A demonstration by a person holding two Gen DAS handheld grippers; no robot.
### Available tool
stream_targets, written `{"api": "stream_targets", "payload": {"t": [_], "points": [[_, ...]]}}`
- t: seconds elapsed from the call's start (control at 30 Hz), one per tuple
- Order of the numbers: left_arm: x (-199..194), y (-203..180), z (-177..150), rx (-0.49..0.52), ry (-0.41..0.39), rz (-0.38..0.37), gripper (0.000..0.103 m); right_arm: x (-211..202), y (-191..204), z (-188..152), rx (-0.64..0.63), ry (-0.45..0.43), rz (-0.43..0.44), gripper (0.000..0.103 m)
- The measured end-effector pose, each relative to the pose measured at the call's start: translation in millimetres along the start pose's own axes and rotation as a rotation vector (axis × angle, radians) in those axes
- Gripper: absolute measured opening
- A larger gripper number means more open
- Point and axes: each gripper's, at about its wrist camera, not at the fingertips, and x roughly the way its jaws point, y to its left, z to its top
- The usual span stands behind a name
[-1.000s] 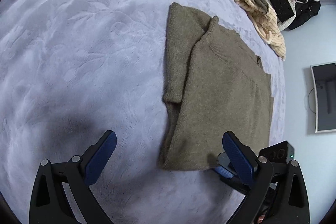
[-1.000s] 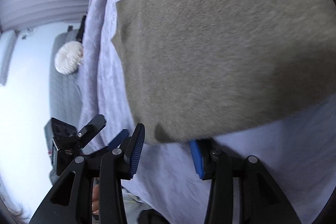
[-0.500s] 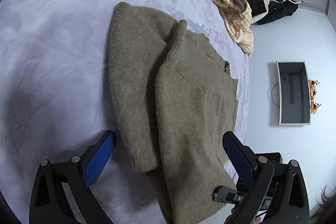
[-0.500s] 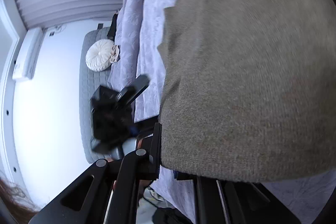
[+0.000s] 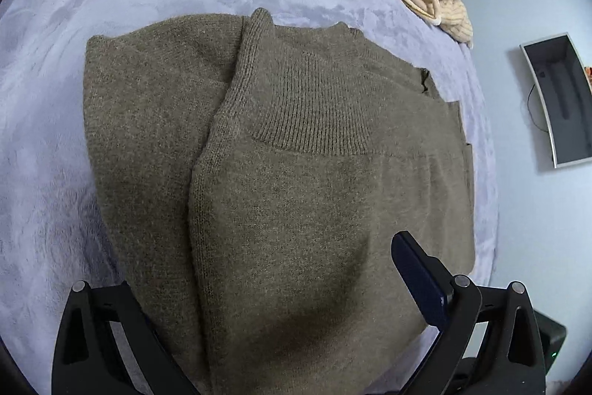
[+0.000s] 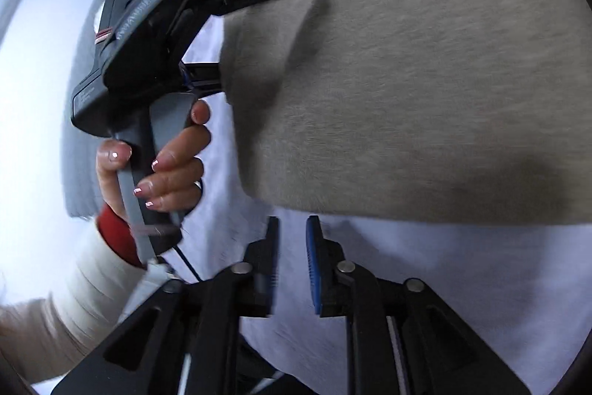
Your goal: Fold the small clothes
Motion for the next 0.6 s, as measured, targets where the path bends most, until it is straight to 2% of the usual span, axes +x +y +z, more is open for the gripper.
{"api": "stream_targets", "payload": {"t": [0.03,0.07,0.1,0.13,0.17,0.2,0.23,0.27,0.33,0.37,0.4,0.43,0.5,0.6], "points": [[1.1,-1.3,-0.3,0.009,0.003,0.022,0.095,-12.3,-1.3,0.2,-0.012,-0.021,-0.016,0.055],[2.8,-3.2,0.1,0.018,0.009,0.046,0.089,-23.7,-2.4,2.1,-0.018,-0.045,-0.028,0.060],[4.5,-4.5,0.4,0.026,0.014,0.074,0.085,-36.9,-4.3,4.4,-0.024,-0.080,-0.047,0.060],[6.3,-5.9,0.6,0.037,0.019,0.108,0.074,-52.7,-7.5,7.3,-0.029,-0.125,-0.075,0.058],[7.6,-7.5,0.3,0.050,0.023,0.138,0.065,-64.8,-12.0,7.8,-0.030,-0.159,-0.102,0.053],[7.3,-8.8,-0.2,0.061,0.021,0.150,0.060,-77.6,-16.8,10.3,-0.029,-0.199,-0.144,0.031],[6.4,-11.0,-0.4,0.073,0.014,0.153,0.044,-87.0,-21.6,14.4,-0.025,-0.227,-0.188,0.012],[5.0,-14.3,-0.1,0.082,0.006,0.159,0.030,-94.4,-29.6,22.2,-0.017,-0.251,-0.242,0.010],[-1.0,-19.3,-0.4,0.091,-0.013,0.169,0.018,-97.5,-48.2,34.6,-0.007,-0.266,-0.311,0.009],[-6.2,-22.4,-0.8,0.088,-0.028,0.167,0.016,-93.9,-64.5,34.9,-0.003,-0.252,-0.341,0.009],[-11.6,-24.4,-1.6,0.082,-0.040,0.154,0.015,-87.6,-83.8,35.1,0.022,-0.216,-0.366,0.005],[-19.2,-27.7,-3.0,0.074,-0.058,0.123,0.015,-81.2,-102.3,32.7,0.067,-0.204,-0.325,0.003],[-36.4,-37.7,-5.6,0.071,-0.096,0.060,0.015,-86.8,-127.8,32.2,0.131,-0.248,-0.216,0.003],[-52.2,-65.6,-4.1,0.090,-0.140,-0.007,0.015,-93.4,-136.1,28.9,0.145,-0.273,-0.160,0.003]]}}
